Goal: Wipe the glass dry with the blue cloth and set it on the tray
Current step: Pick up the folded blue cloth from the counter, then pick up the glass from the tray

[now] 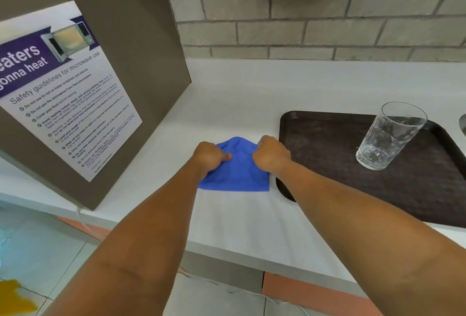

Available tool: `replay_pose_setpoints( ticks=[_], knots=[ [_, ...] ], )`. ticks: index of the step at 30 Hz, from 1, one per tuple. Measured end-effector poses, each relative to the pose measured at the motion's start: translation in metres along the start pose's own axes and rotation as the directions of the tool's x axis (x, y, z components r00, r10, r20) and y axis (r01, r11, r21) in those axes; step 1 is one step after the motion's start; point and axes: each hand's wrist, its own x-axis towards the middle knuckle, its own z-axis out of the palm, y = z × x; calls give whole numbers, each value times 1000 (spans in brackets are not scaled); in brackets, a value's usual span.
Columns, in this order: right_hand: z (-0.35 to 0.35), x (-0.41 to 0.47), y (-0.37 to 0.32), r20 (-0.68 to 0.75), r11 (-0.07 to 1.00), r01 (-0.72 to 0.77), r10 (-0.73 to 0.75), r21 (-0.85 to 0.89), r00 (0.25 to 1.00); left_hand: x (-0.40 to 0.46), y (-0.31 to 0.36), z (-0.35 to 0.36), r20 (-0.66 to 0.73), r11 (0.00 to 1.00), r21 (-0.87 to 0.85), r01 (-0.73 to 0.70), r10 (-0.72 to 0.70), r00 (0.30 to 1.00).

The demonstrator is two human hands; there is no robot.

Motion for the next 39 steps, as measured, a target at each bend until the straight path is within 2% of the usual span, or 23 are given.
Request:
replay_pose_setpoints(
  ticks=[2, 4, 5, 8, 11, 14, 17, 19, 21, 23, 24, 26, 28, 30, 33, 39],
  knots=[
    [-8, 1, -1, 20, 934, -97, 96, 343, 995, -5, 5, -6, 108, 954, -292, 71, -41, 993],
    [-19, -1, -2, 57, 753, -150, 149, 641, 987, -10, 11, -11, 210, 830, -544, 121, -5, 978],
    [-26, -4, -3, 79, 656, -165, 159, 736, 984, -13, 16, -12, 253, 764, -630, 137, 36, 967],
    [-47, -14, 0, 149, 430, -207, 165, 879, 975, -21, 32, -7, 343, 633, -756, 170, 162, 925],
    [-64, -23, 11, 114, 362, -179, 195, 915, 974, -31, 52, 6, 378, 580, -792, 190, 221, 899],
    [-77, -39, 36, 13, 389, -128, 284, 912, 959, -40, 71, 22, 370, 568, -801, 188, 223, 902],
    [-81, -66, 80, -140, 523, -84, 374, 848, 917, -45, 87, 40, 377, 593, -785, 179, 228, 898],
    [-82, -82, 114, -277, 581, -65, 480, 812, 832, -47, 97, 53, 388, 623, -763, 171, 230, 893],
    [-89, -94, 143, -400, 568, -7, 587, 823, 704, -51, 106, 66, 396, 642, -749, 166, 233, 888],
    [-101, -97, 163, -489, 579, 73, 606, 812, 627, -55, 112, 79, 395, 654, -740, 158, 233, 889],
    [-108, -95, 170, -515, 604, 93, 577, 791, 634, -57, 115, 84, 393, 658, -737, 156, 230, 890],
    [-125, -86, 179, -497, 646, 101, 468, 757, 731, -60, 120, 94, 385, 660, -735, 152, 223, 895],
    [-141, -74, 184, -421, 631, 129, 339, 765, 842, -64, 126, 102, 369, 665, -735, 130, 232, 900],
    [-152, -62, 188, -372, 618, 157, 235, 770, 898, -67, 130, 107, 358, 674, -731, 109, 243, 901],
    [-157, -48, 194, -327, 636, 140, 186, 759, 926, -71, 134, 109, 341, 682, -727, 77, 262, 903],
    [-152, -42, 207, -309, 616, 141, 175, 775, 935, -73, 136, 107, 308, 672, -740, 34, 294, 905]
  ],
)
